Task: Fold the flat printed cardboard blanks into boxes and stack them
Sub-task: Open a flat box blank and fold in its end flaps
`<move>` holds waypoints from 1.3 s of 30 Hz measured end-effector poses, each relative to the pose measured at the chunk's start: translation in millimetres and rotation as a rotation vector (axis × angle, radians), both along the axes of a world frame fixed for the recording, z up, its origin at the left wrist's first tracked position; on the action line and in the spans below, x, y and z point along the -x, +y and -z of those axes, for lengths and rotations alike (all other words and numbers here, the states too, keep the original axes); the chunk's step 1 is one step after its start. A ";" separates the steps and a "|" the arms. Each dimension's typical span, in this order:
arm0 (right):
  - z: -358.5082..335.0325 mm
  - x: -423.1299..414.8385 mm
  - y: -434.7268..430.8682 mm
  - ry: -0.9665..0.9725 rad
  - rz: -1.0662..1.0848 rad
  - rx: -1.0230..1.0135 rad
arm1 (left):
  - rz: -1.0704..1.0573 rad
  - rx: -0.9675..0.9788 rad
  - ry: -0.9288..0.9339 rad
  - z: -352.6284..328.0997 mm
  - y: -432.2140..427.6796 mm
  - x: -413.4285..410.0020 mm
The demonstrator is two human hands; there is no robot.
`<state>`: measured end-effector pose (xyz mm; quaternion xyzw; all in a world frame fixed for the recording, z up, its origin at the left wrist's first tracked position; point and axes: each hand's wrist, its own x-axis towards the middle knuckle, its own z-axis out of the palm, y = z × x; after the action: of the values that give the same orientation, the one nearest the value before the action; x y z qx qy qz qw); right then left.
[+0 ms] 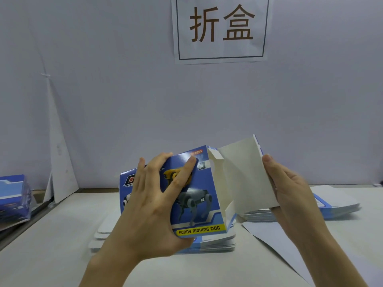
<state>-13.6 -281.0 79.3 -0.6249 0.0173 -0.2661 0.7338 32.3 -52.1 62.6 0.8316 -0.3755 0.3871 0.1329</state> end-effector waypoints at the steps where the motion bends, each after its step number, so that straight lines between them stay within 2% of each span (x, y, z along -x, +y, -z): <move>1: 1.3 -1.1 1.1 -0.011 0.033 0.030 | 0.000 0.003 0.001 0.3 0.5 -0.2; 5: 7.2 -6.4 2.7 -0.059 0.199 0.105 | 0.011 0.035 0.016 0.0 3.5 -0.9; 11: 5.7 -5.7 3.6 -0.068 0.082 0.135 | -0.018 0.003 -0.004 0.8 2.0 -0.9; 17: 7.9 -6.1 4.2 -0.110 0.237 0.218 | -0.021 0.007 0.020 0.9 2.8 -0.9; 22: 2.9 1.1 23.0 -0.215 -0.021 0.168 | -0.058 0.026 0.011 2.3 -3.4 -0.5; 26: 9.4 3.5 50.6 -0.274 -0.164 0.321 | -0.083 0.030 0.031 3.9 -6.9 1.8; 39: 19.2 5.5 66.7 -0.235 -0.290 0.420 | -0.102 0.068 -0.028 3.6 -10.6 1.8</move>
<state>-19.1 -214.3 60.1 -0.7239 -0.2131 -0.2268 0.6157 30.5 -62.7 59.1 0.8391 -0.3212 0.4174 0.1360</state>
